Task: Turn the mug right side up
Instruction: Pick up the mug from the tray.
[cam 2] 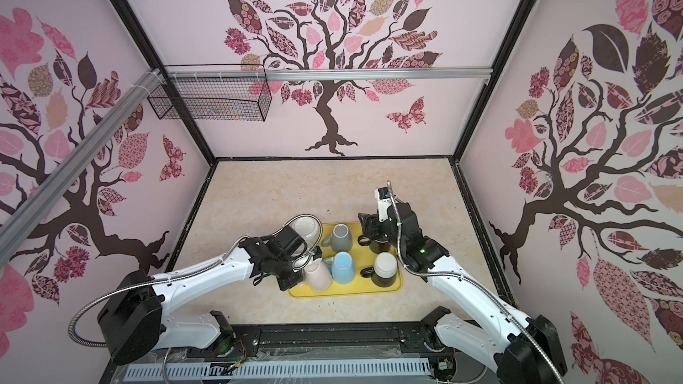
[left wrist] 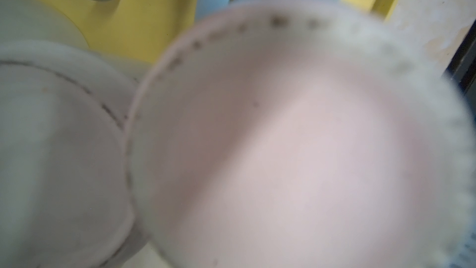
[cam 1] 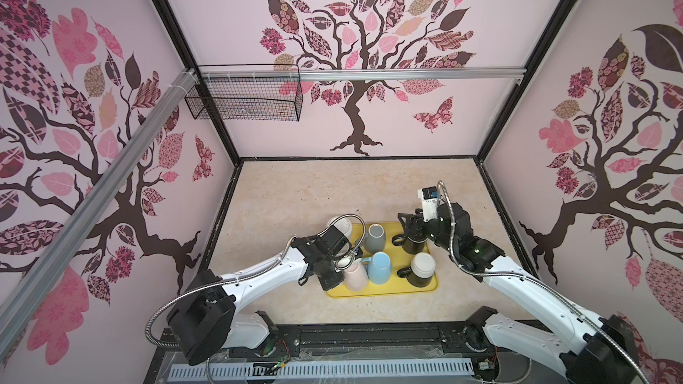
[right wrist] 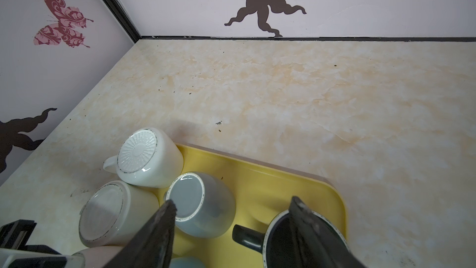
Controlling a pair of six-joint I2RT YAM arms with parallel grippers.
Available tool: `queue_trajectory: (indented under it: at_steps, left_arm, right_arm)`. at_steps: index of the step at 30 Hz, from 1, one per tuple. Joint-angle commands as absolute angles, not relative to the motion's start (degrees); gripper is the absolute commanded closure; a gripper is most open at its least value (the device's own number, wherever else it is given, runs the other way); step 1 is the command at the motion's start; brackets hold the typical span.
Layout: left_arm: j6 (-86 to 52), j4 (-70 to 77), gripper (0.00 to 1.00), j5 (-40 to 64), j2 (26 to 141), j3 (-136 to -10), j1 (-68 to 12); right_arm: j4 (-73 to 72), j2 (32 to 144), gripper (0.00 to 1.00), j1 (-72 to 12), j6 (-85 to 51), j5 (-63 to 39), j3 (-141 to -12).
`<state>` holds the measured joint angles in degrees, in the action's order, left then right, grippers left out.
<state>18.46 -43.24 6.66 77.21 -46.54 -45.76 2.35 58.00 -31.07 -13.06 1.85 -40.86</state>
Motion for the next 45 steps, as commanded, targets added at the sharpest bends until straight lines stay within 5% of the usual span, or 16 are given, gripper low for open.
queue_trajectory:
  at_steps: [1,45]
  left_arm:
    - [16.50,-45.81,1.00,4.70,78.51,-49.64,-45.53]
    - [9.67,-53.21,1.00,-1.49,73.66,-56.66,-45.62]
  right_arm:
    - [2.99,57.14,0.29,-31.41,-12.91,1.65,-41.66]
    - [4.17,57.92,0.27,-31.43,-14.77,0.59,-42.26]
